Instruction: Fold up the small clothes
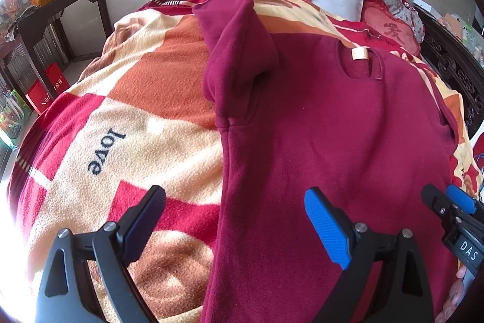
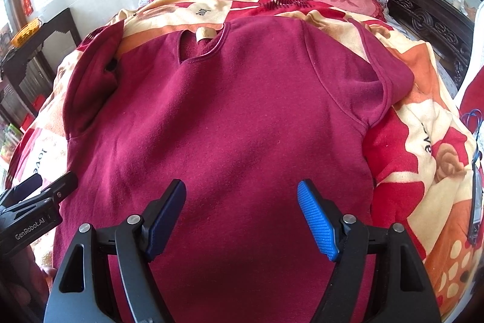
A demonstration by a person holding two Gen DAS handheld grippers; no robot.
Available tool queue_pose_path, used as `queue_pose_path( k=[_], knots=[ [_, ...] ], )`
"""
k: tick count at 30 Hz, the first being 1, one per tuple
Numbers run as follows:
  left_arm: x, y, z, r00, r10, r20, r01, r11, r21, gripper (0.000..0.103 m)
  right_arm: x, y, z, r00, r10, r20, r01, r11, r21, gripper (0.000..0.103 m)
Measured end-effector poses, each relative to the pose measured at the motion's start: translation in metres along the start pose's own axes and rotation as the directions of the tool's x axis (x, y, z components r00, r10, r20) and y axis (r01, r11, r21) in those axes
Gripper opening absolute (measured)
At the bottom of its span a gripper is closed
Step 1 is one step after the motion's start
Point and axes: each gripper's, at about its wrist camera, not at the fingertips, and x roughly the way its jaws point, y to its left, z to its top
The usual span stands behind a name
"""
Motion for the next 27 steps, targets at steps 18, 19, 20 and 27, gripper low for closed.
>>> queue_pose_path(
  k=[18, 19, 20, 27],
  knots=[
    [0.000, 0.009, 0.006, 1.000, -0.009, -0.005, 0.009, 1.000, -0.029, 0.096, 0.004, 0.015, 0.004, 1.000, 0.015, -0.014, -0.016, 0.999, -0.033, 0.061],
    [0.000, 0.009, 0.006, 1.000, -0.010, -0.005, 0.010, 1.000, -0.028, 0.096, 0.005, 0.016, 0.005, 1.000, 0.017, -0.016, -0.017, 0.999, -0.034, 0.061],
    [0.000, 0.010, 0.006, 1.000, -0.011, -0.005, 0.011, 1.000, -0.028, 0.096, 0.005, 0.017, 0.005, 1.000, 0.018, -0.017, -0.018, 0.999, -0.035, 0.061],
    [-0.001, 0.013, 0.013, 1.000, -0.013, 0.001, 0.013, 1.000, -0.024, 0.096, 0.008, 0.022, 0.009, 0.999, 0.025, -0.024, -0.026, 0.998, -0.052, 0.061]
  ],
)
